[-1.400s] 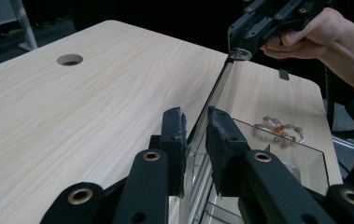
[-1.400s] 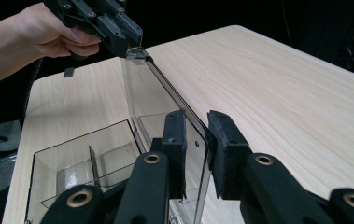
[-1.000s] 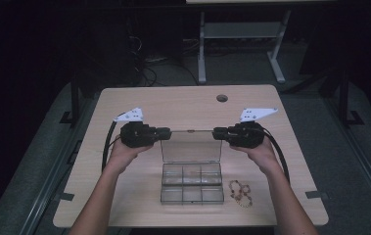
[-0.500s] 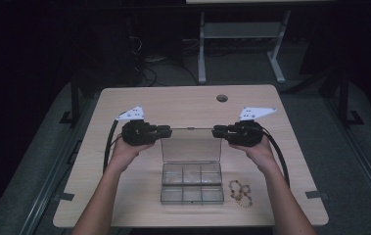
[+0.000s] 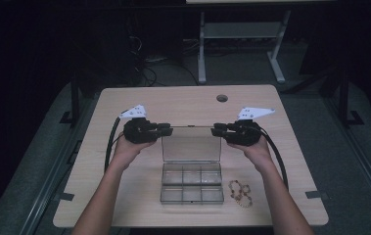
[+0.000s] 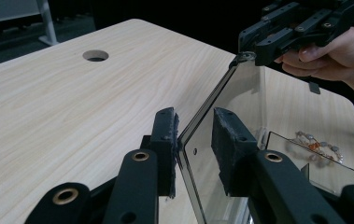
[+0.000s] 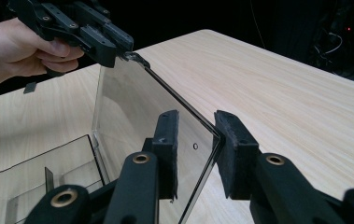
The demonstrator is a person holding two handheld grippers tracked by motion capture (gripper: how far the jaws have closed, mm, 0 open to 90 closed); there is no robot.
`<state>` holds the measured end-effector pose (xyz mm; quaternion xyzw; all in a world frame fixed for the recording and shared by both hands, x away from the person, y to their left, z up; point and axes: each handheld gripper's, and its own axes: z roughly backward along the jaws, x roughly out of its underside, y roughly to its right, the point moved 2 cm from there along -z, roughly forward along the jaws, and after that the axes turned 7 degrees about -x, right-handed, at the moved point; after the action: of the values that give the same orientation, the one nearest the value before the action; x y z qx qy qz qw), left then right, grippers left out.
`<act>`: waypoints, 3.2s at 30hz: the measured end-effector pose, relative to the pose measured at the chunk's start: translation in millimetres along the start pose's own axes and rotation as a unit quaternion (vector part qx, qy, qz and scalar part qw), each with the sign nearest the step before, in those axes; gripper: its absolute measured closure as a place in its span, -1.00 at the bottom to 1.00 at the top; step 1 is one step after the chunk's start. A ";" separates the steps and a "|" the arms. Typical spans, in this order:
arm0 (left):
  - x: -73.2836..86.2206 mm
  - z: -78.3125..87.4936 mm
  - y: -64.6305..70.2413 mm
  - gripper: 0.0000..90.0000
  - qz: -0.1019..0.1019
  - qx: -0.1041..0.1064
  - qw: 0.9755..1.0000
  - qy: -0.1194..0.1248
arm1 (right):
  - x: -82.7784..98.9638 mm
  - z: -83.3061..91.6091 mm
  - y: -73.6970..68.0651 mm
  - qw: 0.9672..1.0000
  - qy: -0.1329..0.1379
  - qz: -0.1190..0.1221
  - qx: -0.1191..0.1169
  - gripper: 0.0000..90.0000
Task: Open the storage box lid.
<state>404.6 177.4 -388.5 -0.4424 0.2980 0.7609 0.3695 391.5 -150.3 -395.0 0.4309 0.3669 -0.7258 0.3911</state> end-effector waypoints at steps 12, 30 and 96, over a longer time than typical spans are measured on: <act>3.1 -9.5 -8.9 0.48 0.014 -0.008 1.000 -0.003 | 0.8 -7.3 9.1 1.000 -0.010 -0.011 0.011 0.48; 9.9 -18.2 -16.0 0.39 0.019 -0.025 0.999 0.000 | 6.9 -17.9 17.2 0.999 -0.009 -0.020 0.031 0.36; 36.9 -48.5 -32.3 0.19 0.055 -0.051 0.996 -0.056 | 38.6 -48.3 34.0 0.994 -0.050 -0.069 0.062 -0.12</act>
<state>440.9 168.4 -446.5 -0.4007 0.2614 0.8179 0.3197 425.4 -132.5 -454.2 0.3908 0.3299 -0.7930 0.3310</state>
